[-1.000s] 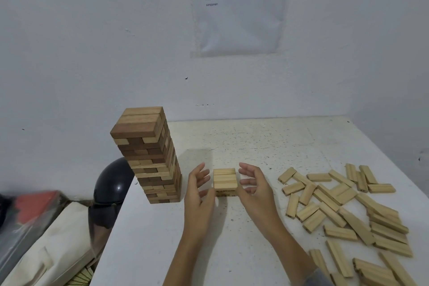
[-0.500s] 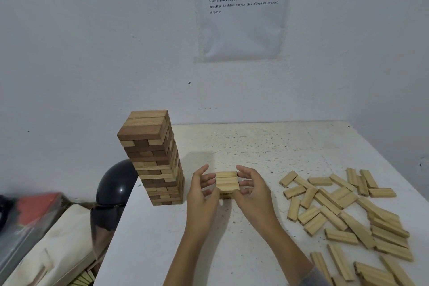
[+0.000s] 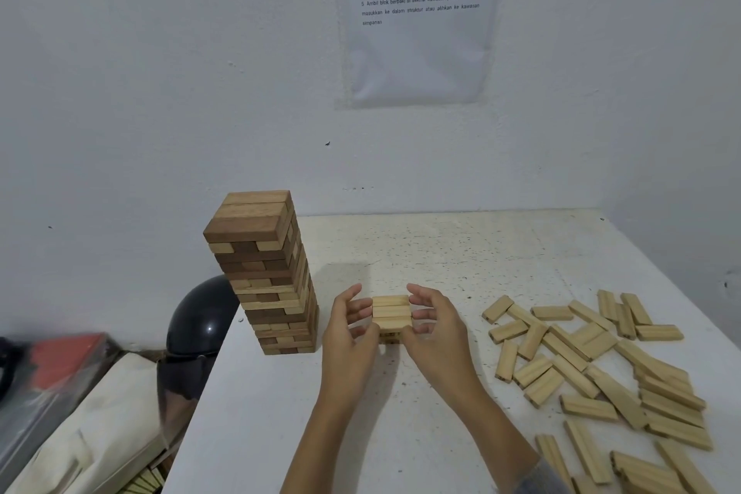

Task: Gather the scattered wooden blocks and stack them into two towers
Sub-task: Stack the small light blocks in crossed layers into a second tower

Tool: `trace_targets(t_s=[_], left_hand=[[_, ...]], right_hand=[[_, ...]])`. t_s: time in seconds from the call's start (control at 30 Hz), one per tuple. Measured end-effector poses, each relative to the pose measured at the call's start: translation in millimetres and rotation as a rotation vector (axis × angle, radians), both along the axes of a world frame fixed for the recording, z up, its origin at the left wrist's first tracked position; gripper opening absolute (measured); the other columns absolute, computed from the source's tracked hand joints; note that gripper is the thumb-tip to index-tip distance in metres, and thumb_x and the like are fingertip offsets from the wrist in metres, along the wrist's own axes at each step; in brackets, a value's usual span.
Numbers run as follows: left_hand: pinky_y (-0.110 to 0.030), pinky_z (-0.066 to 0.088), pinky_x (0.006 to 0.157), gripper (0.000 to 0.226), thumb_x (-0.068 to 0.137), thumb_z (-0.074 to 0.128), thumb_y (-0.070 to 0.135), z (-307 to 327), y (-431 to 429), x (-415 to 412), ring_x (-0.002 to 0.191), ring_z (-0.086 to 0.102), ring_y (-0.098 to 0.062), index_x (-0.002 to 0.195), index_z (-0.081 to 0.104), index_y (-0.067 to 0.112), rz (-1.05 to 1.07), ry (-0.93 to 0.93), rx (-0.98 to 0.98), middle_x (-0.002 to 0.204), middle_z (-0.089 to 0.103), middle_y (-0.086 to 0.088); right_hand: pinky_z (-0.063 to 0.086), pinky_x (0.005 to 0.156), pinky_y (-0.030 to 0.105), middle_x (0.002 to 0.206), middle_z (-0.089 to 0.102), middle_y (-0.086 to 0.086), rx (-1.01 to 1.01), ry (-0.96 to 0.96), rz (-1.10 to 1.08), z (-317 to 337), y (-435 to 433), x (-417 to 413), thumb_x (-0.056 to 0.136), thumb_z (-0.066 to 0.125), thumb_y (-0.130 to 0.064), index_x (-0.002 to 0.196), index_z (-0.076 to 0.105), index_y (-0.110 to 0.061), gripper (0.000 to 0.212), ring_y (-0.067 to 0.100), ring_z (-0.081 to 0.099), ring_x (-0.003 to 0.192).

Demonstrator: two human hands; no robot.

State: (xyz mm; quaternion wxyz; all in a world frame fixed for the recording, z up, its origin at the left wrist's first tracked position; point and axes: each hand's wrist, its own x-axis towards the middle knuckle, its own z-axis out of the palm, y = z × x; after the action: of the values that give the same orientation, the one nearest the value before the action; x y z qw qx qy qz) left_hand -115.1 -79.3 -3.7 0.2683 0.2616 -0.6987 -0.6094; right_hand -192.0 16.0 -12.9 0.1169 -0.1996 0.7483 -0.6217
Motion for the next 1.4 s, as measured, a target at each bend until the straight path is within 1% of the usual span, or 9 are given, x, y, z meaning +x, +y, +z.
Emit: trace_targets(t_s=[0.47, 0.63, 0.7, 0.83, 0.9, 1.0, 1.17, 1.3, 1.4], left_hand=[[-0.015, 0.051, 0.083, 0.045, 0.092, 0.054, -0.004, -1.7, -0.5, 0.8, 0.108, 0.058, -0.009, 0.129, 0.049, 0.021, -0.006, -0.004, -0.029, 0.115, 0.059, -0.001], [-0.002, 0.044, 0.079, 0.041, 0.097, 0.052, 0.007, -5.3, 1.5, 2.3, 0.122, 0.048, -0.008, 0.136, 0.048, 0.019, 0.038, -0.016, -0.036, 0.13, 0.053, 0.004], [-0.001, 0.039, 0.085, 0.038, 0.102, 0.045, 0.016, -5.0, 4.6, 3.6, 0.128, 0.041, -0.006, 0.139, 0.045, 0.023, 0.031, -0.01, 0.02, 0.137, 0.047, 0.01], [-0.021, 0.026, 0.107, 0.041, 0.104, 0.03, 0.035, 0.3, 14.9, 5.0, 0.137, 0.032, -0.005, 0.144, 0.038, 0.029, -0.003, 0.054, 0.299, 0.149, 0.035, 0.016], [-0.014, 0.028, 0.101, 0.039, 0.105, 0.025, 0.037, 3.7, 21.9, 3.2, 0.131, 0.039, 0.004, 0.14, 0.041, 0.031, -0.037, 0.111, 0.389, 0.146, 0.043, 0.016], [-0.004, 0.045, 0.075, 0.035, 0.105, 0.026, 0.036, -0.8, 30.8, -2.5, 0.094, 0.061, 0.016, 0.124, 0.053, 0.029, -0.103, 0.186, 0.563, 0.104, 0.071, 0.022], [-0.033, 0.035, 0.11, 0.038, 0.098, 0.045, 0.048, -12.0, 28.4, -6.2, 0.122, 0.057, -0.012, 0.126, 0.063, 0.029, -0.122, 0.242, 0.733, 0.13, 0.063, 0.0], [-0.036, 0.029, 0.115, 0.041, 0.098, 0.046, 0.05, -19.5, 27.5, -8.4, 0.126, 0.053, -0.012, 0.129, 0.061, 0.029, -0.148, 0.243, 0.759, 0.133, 0.061, 0.003], [-0.026, 0.034, 0.11, 0.049, 0.093, 0.048, 0.06, -24.6, 28.3, -11.0, 0.127, 0.05, -0.002, 0.133, 0.057, 0.032, -0.143, 0.206, 0.7, 0.137, 0.056, 0.009]], right_hand=[[0.047, 0.071, 0.007, 0.114, 0.055, -0.003, 0.013, 0.012, 0.009, -1.0, -1.1, 0.6, 0.079, 0.063, 0.009, 0.118, 0.053, -0.027, 0.053, 0.005, 0.056, 0.097], [0.045, 0.074, 0.009, 0.116, 0.053, -0.009, 0.017, 0.013, -0.027, -2.4, 3.6, 1.8, 0.087, 0.063, -0.003, 0.122, 0.052, -0.028, 0.045, 0.004, 0.052, 0.103], [0.041, 0.08, 0.012, 0.124, 0.05, -0.01, -0.01, -0.039, -0.036, -4.9, 6.7, 3.5, 0.093, 0.056, -0.008, 0.128, 0.049, -0.029, 0.041, 0.004, 0.049, 0.109], [0.03, 0.101, 0.014, 0.142, 0.039, -0.015, -0.124, -0.202, 0.038, -9.3, 7.5, 15.3, 0.102, 0.04, -0.014, 0.146, 0.034, -0.027, 0.046, 0.0, 0.036, 0.131], [0.026, 0.099, 0.002, 0.147, 0.03, -0.022, -0.166, -0.229, 0.081, -11.5, 4.2, 21.3, 0.104, 0.034, -0.017, 0.15, 0.027, -0.029, 0.047, -0.011, 0.03, 0.132], [0.02, 0.09, -0.009, 0.15, 0.02, -0.027, -0.173, -0.243, 0.129, -15.0, -2.2, 26.2, 0.105, 0.028, -0.025, 0.152, 0.016, -0.032, 0.048, -0.028, 0.021, 0.122], [0.019, 0.085, -0.012, 0.15, 0.015, -0.027, -0.21, -0.268, 0.129, -13.9, -6.3, 28.8, 0.104, 0.025, -0.031, 0.152, 0.01, -0.033, 0.05, -0.031, 0.019, 0.118], [0.019, 0.085, -0.012, 0.152, 0.013, -0.026, -0.208, -0.263, 0.125, -16.2, -6.0, 29.5, 0.104, 0.025, -0.032, 0.152, 0.011, -0.033, 0.05, -0.016, 0.016, 0.132], [0.018, 0.085, -0.012, 0.152, 0.013, -0.026, -0.214, -0.26, 0.116, -16.9, -6.5, 30.0, 0.105, 0.025, -0.03, 0.152, 0.012, -0.032, 0.049, -0.015, 0.017, 0.132]])
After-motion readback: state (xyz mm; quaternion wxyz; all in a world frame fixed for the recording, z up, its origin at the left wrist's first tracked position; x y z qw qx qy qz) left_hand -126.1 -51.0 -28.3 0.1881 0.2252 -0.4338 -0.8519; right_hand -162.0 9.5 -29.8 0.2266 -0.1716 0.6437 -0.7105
